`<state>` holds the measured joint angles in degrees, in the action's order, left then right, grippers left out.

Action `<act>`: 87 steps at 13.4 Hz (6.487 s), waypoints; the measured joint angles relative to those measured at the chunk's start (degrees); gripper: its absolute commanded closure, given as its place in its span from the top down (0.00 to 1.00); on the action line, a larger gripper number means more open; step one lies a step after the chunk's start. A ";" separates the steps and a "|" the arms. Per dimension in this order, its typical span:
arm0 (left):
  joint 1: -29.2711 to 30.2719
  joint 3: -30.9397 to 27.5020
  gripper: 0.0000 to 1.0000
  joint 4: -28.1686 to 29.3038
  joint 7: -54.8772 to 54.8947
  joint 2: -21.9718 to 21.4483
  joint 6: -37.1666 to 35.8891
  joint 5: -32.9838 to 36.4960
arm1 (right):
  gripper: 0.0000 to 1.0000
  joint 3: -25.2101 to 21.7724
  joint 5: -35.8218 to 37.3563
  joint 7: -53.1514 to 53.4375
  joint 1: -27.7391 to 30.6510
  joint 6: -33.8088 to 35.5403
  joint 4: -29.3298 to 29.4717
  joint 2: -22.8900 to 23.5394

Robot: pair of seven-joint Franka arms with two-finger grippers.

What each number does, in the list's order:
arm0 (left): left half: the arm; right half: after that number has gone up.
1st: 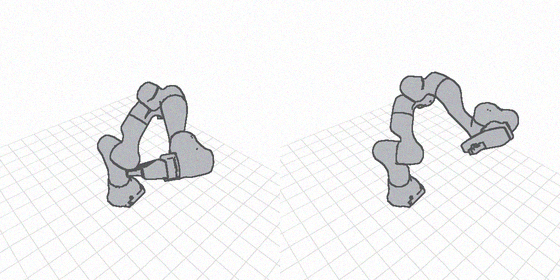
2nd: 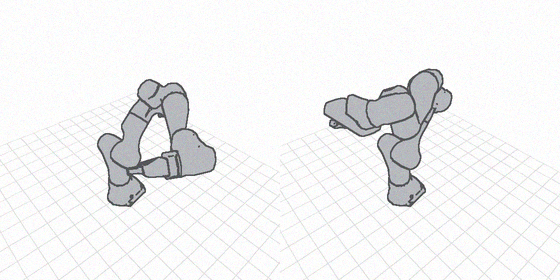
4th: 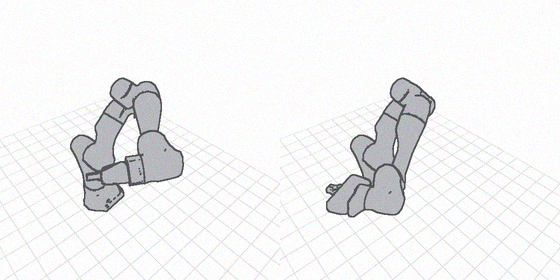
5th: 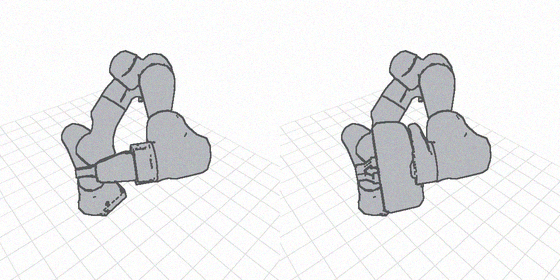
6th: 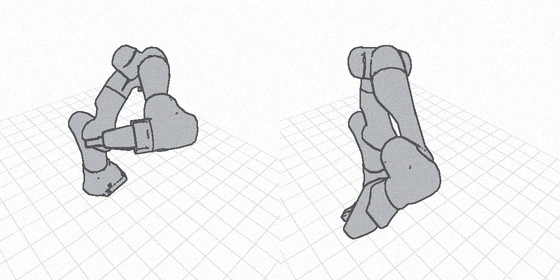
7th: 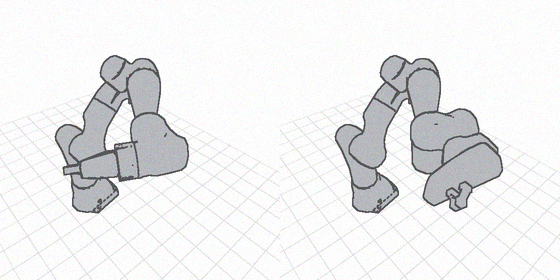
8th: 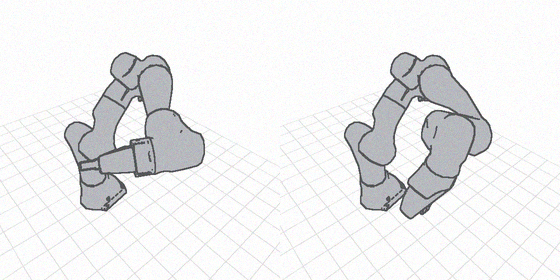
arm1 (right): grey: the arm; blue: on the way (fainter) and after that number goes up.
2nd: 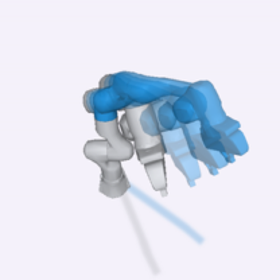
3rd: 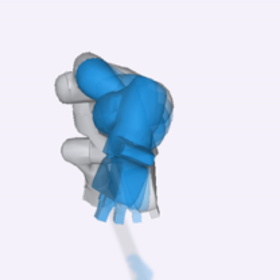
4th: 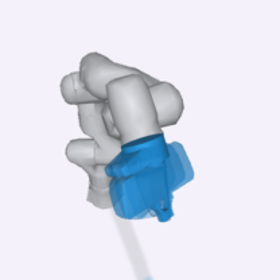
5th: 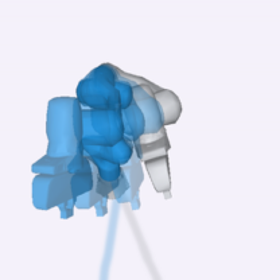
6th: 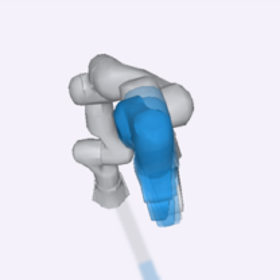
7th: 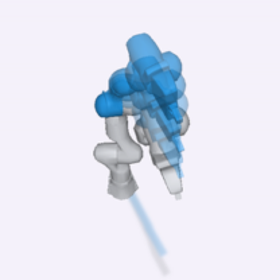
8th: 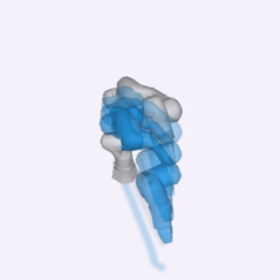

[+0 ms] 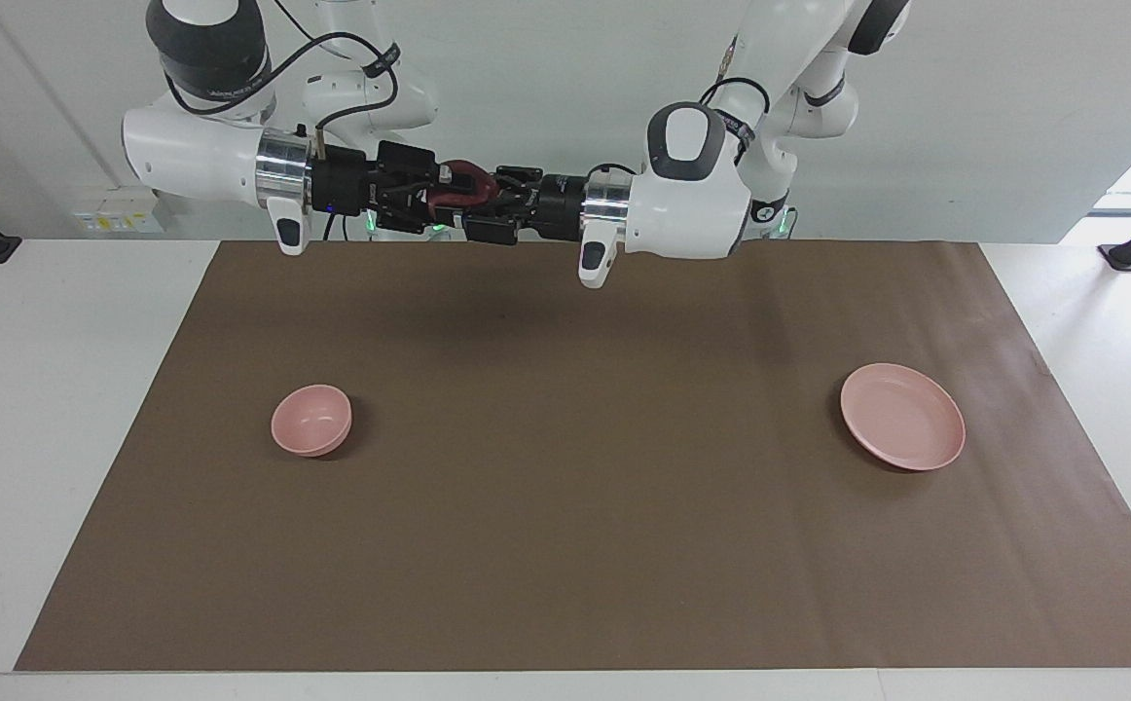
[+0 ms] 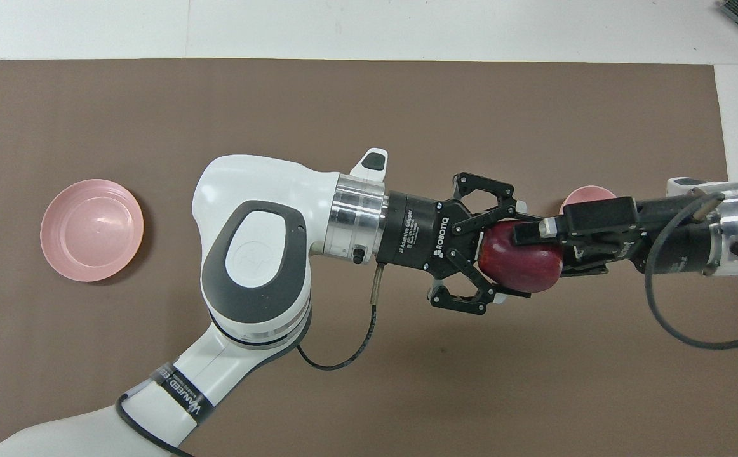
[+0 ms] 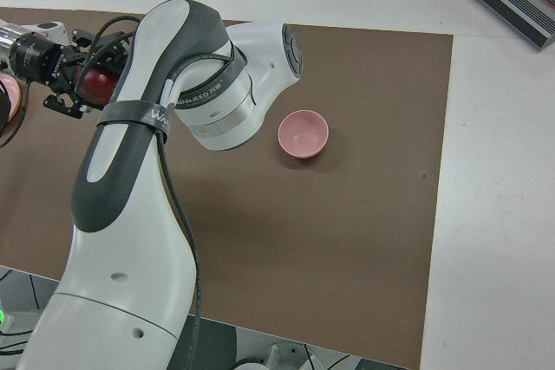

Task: Move apple from plate to bowl
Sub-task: 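Close the right gripper on the apple held by the left gripper, then open the left gripper and pull it back from the apple, then carry the apple over the bowl while the left gripper returns to rest, then lower the apple into the pink bowl and open the right gripper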

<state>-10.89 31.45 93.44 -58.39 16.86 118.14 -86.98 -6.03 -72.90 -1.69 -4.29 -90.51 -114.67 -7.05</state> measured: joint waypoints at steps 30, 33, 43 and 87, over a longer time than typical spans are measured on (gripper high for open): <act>6.84 -12.56 1.00 -0.05 0.27 -0.36 -10.48 55.09 | 0.00 0.43 54.38 -1.45 -2.07 -8.32 8.60 9.61; 7.32 -12.99 1.00 -0.11 1.11 -0.48 -12.12 58.29 | 0.00 0.53 70.19 -1.62 -5.80 -10.53 9.70 12.49; 16.34 -14.14 1.00 -0.23 36.26 -4.84 -20.00 78.76 | 0.00 0.29 97.45 -7.70 -8.54 -22.43 12.53 21.64; 2.41 -38.41 1.00 -8.80 61.74 -16.09 -32.58 85.66 | 1.00 0.47 91.21 -8.20 -4.46 -30.73 6.76 21.11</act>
<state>-8.49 -6.96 84.64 3.35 0.76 85.56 -1.32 -5.55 18.31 -9.89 -8.75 -121.25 -107.91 14.06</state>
